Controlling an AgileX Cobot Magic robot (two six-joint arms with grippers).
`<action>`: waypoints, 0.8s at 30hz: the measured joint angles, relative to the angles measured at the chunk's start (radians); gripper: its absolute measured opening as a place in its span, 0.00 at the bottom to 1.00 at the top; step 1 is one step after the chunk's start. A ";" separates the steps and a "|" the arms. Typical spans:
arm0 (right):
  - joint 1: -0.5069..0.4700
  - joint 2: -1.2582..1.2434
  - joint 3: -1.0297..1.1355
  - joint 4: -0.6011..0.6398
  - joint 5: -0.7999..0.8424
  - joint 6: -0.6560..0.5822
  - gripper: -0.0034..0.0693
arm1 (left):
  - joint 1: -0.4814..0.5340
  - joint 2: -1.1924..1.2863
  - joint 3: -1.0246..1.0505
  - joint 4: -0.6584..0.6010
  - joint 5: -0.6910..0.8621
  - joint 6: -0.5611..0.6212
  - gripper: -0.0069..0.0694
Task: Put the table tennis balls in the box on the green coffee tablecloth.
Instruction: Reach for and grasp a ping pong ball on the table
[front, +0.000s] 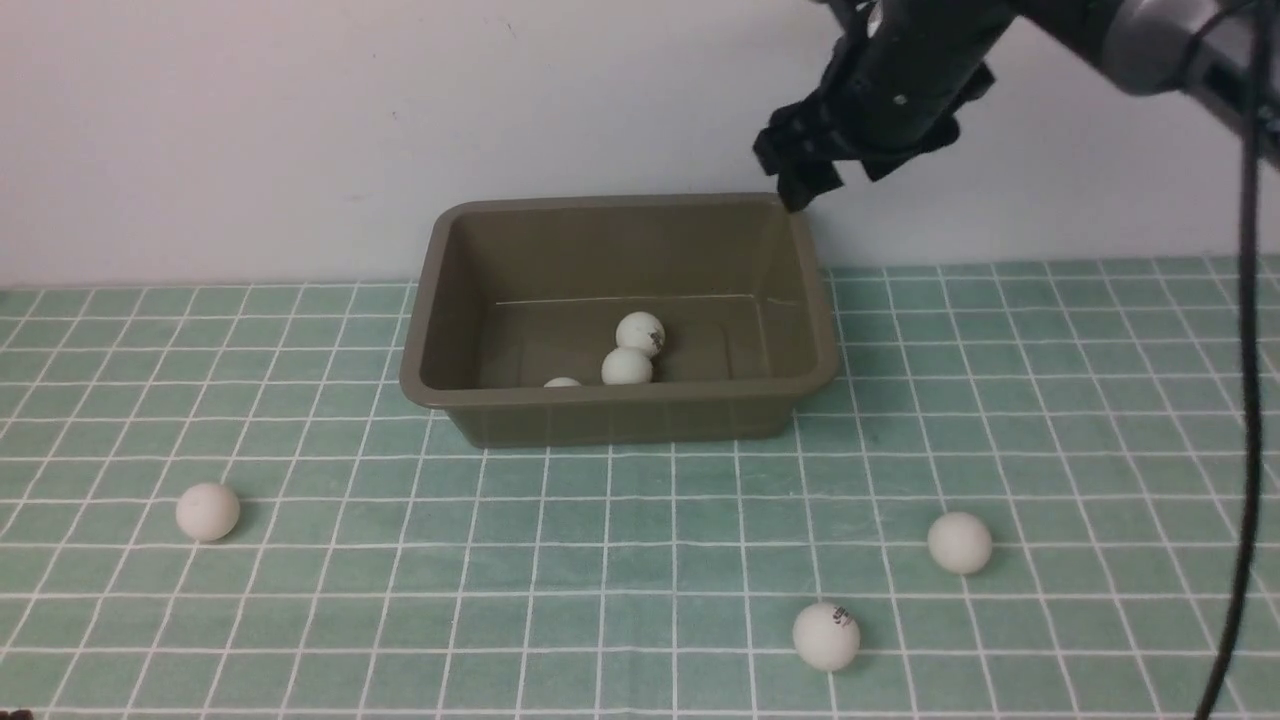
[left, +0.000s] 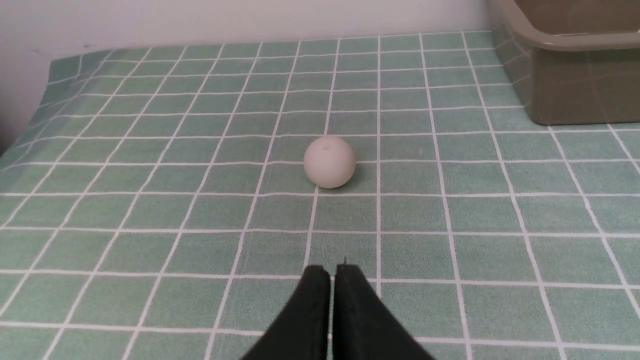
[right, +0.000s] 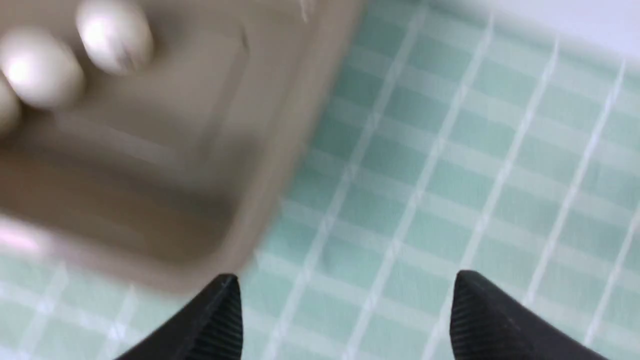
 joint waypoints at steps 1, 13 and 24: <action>-0.004 -0.016 0.034 0.001 0.000 -0.006 0.73 | 0.000 0.000 0.000 0.000 0.000 0.000 0.09; -0.010 -0.058 0.435 0.048 -0.151 -0.026 0.70 | 0.000 0.000 0.000 0.000 0.000 0.000 0.09; -0.010 -0.058 0.591 0.036 -0.269 -0.028 0.70 | 0.000 0.000 0.000 0.000 0.000 0.000 0.09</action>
